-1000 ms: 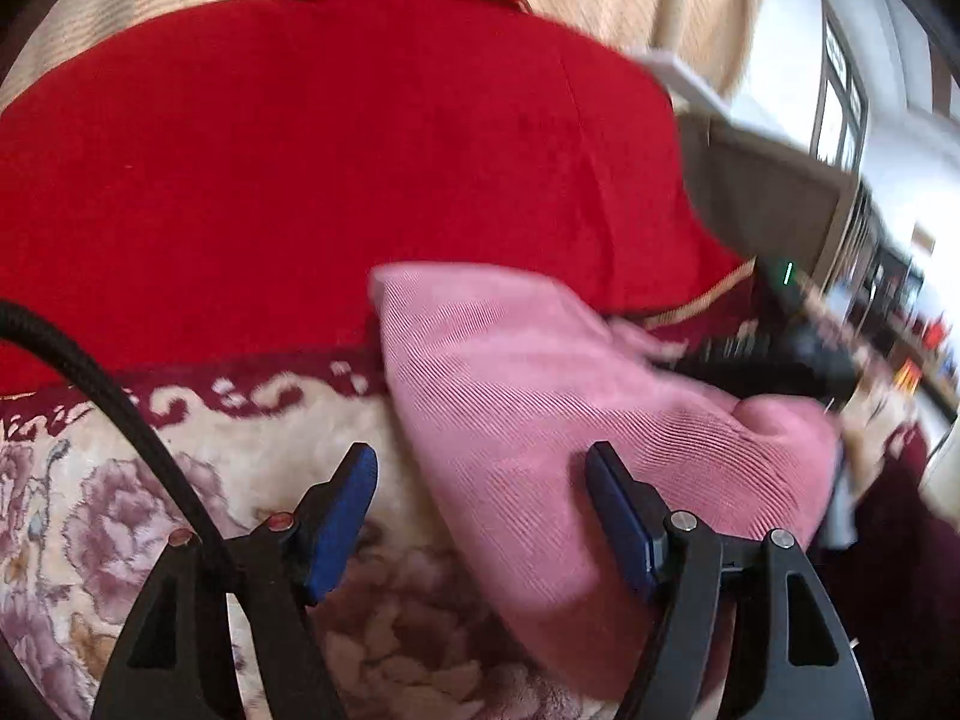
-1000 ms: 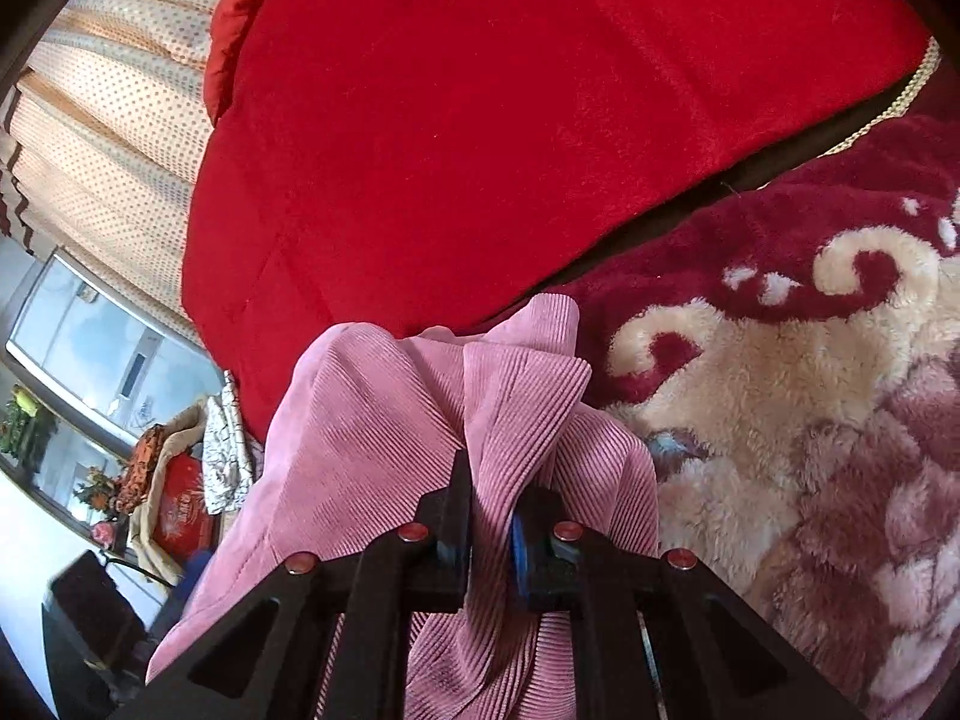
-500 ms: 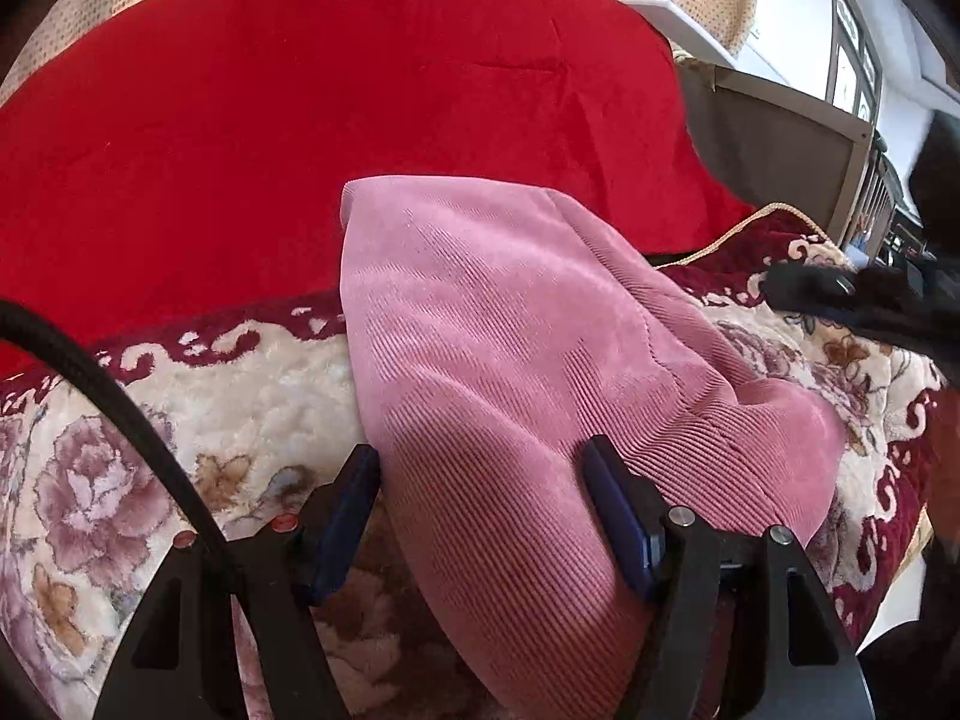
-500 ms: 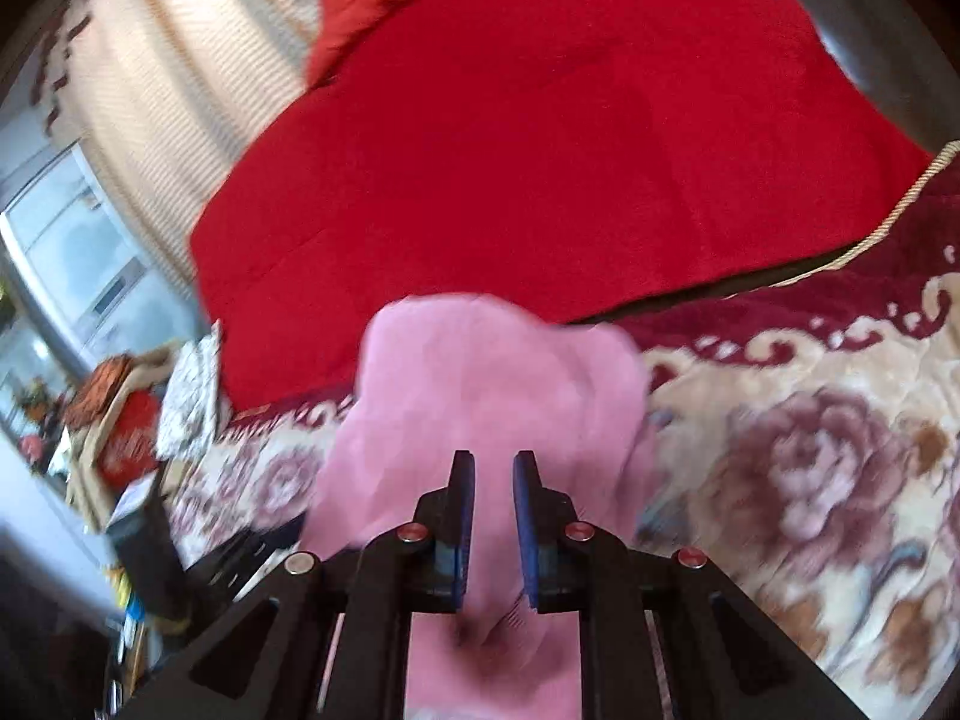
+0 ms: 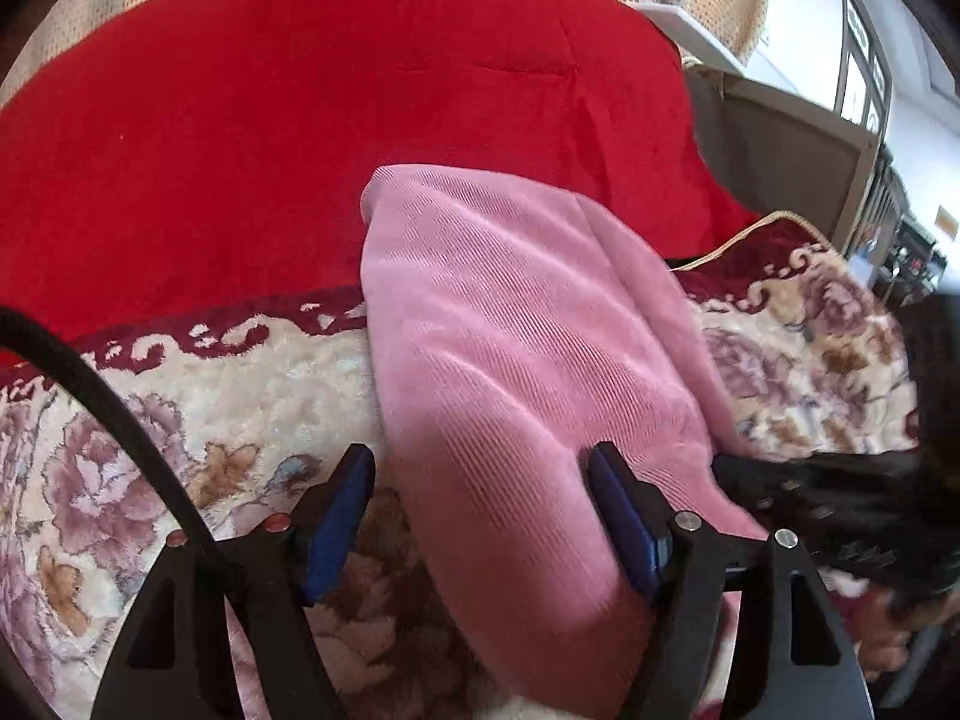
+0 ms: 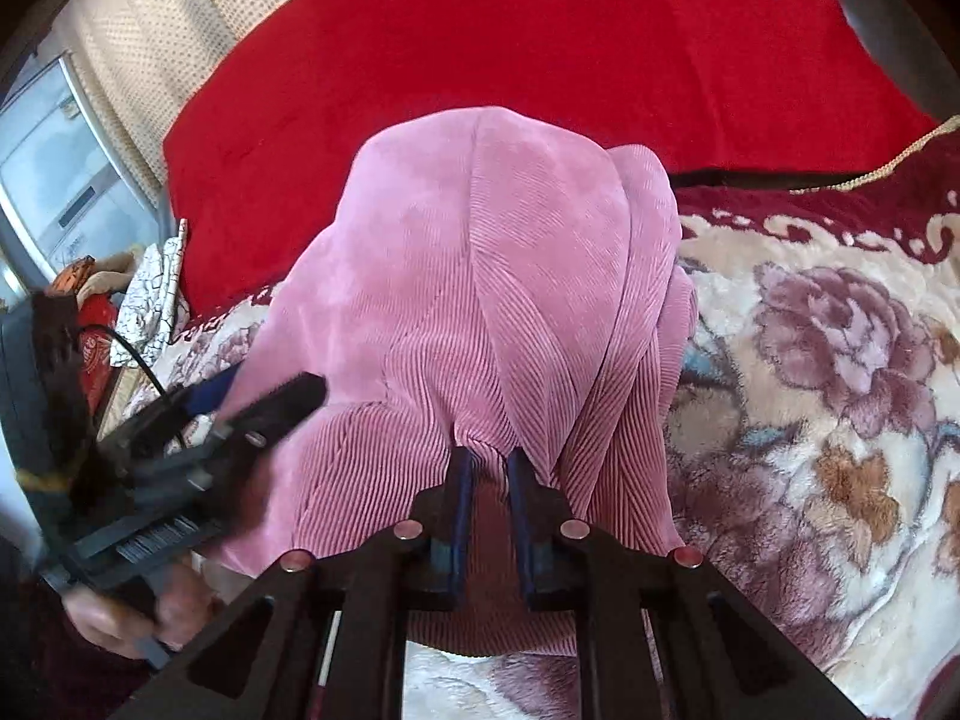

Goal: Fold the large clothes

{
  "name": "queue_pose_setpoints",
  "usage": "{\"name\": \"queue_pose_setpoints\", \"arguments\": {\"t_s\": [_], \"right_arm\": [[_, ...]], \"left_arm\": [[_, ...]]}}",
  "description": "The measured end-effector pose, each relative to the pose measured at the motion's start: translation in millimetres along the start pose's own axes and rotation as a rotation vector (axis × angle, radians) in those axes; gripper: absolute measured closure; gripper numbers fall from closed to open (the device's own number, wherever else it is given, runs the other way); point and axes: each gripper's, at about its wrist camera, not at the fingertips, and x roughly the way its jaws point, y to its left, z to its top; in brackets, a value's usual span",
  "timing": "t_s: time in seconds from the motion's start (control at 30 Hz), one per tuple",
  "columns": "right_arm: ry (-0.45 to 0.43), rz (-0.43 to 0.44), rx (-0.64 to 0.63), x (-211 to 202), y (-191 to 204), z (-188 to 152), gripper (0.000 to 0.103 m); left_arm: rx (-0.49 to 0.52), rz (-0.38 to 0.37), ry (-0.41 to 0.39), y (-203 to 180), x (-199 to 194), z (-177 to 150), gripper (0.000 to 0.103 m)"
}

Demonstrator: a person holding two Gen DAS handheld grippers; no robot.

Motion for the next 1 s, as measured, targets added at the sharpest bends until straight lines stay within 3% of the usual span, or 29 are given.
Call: {"name": "queue_pose_setpoints", "arguments": {"t_s": [0.13, 0.2, 0.3, 0.4, 0.5, 0.57, 0.67, 0.77, 0.9, 1.0], "right_arm": [[-0.02, -0.037, -0.024, 0, -1, -5, 0.088], [-0.026, -0.036, -0.024, 0, -3, -5, 0.088], [-0.017, -0.034, -0.006, 1, -1, -4, 0.088], [-0.002, -0.036, 0.009, -2, -1, 0, 0.088], [0.017, 0.01, 0.053, -12, -4, 17, 0.086], [-0.011, 0.062, 0.08, -23, -6, 34, 0.086], [-0.062, 0.043, 0.034, -28, 1, 69, 0.086], [-0.026, 0.056, 0.081, 5, -11, 98, 0.086], [0.079, -0.008, 0.122, 78, -38, 99, 0.086], [0.061, 0.065, 0.23, 78, -55, 97, 0.086]], "left_arm": [[0.041, 0.043, -0.056, 9, -26, -2, 0.027], [0.024, 0.046, -0.043, 14, -21, -8, 0.026], [0.103, 0.136, -0.018, -2, -2, -23, 0.026], [0.025, 0.084, 0.009, 10, 1, -21, 0.026], [0.033, 0.09, 0.004, 10, 0, -21, 0.026], [0.042, 0.095, -0.002, 9, -2, -22, 0.026], [0.033, 0.082, 0.004, 11, 0, -21, 0.026], [0.048, 0.09, 0.0, 11, -2, -20, 0.026], [0.041, 0.075, 0.001, 10, -1, -19, 0.026], [0.049, 0.071, -0.004, 10, -2, -17, 0.026]]}}
